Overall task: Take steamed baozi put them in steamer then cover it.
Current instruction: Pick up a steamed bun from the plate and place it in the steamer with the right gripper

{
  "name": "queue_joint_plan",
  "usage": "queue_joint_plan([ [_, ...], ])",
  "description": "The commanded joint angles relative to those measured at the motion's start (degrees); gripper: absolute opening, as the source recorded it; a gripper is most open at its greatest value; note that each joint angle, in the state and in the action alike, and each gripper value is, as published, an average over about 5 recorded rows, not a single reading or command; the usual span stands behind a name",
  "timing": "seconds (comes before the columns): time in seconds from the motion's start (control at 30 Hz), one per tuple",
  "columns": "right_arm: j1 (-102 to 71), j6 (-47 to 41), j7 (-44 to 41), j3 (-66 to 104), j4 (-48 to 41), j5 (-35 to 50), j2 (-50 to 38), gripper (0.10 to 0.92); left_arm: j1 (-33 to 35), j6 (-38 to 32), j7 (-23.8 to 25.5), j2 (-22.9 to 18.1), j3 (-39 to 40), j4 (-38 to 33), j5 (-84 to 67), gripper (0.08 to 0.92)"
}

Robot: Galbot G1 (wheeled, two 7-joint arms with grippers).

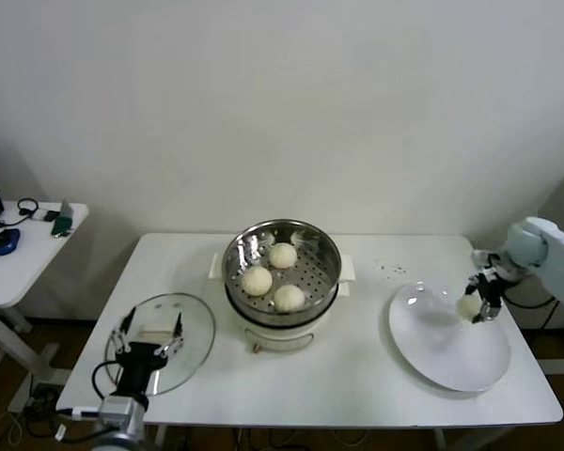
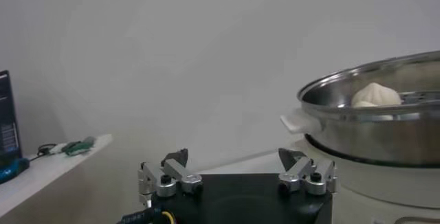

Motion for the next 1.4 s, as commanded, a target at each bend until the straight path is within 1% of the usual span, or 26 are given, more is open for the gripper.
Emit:
queue_joint_plan([
  [0.03, 27.93, -4.22, 1.11, -23.88, 1.03, 23.04, 10.05, 0.71, 0.19, -0.31, 0.62, -0.65, 1.85, -1.37, 0.57, 0.823],
  [0.2, 34.14, -6.76, 2.06, -29.25, 0.37, 33.42, 19.45, 0.711, 0.98, 0.8, 0.25, -0.26, 2.95, -4.16, 1.81, 0.823],
  [0.37, 36.69, -8.3, 3.04, -33.55, -0.17, 42.42, 27.9, 0.712, 1.13, 1.48, -0.46, -0.04, 3.59, -5.37, 3.19, 0.823],
  [0.6, 36.34, -9.91, 4.4, -37.21, -0.19, 48.3, 37.77, 0.711, 0.82, 1.87, -0.84, 0.52, 3.27, -6.13, 2.81, 0.823],
  [0.77, 33.82, -10.25, 5.66, -38.09, -0.53, 49.06, 41.56, 0.712, 1.1, 3.09, -1.86, 1.17, 2.64, -6.44, 2.46, 0.823],
  [0.97, 29.58, -10.55, 6.68, -38.64, -1.63, 48.06, 44.4, 0.72, 1.2, 3.43, -2.05, 2.42, 2.03, -6.45, 1.81, 0.823],
  [1.4, 22.27, -11.08, 8.18, -38.66, -1.22, 43.57, 44.13, 0.721, 0.46, 3.48, -1.97, 3.46, 1.18, -5.02, 0.74, 0.823],
])
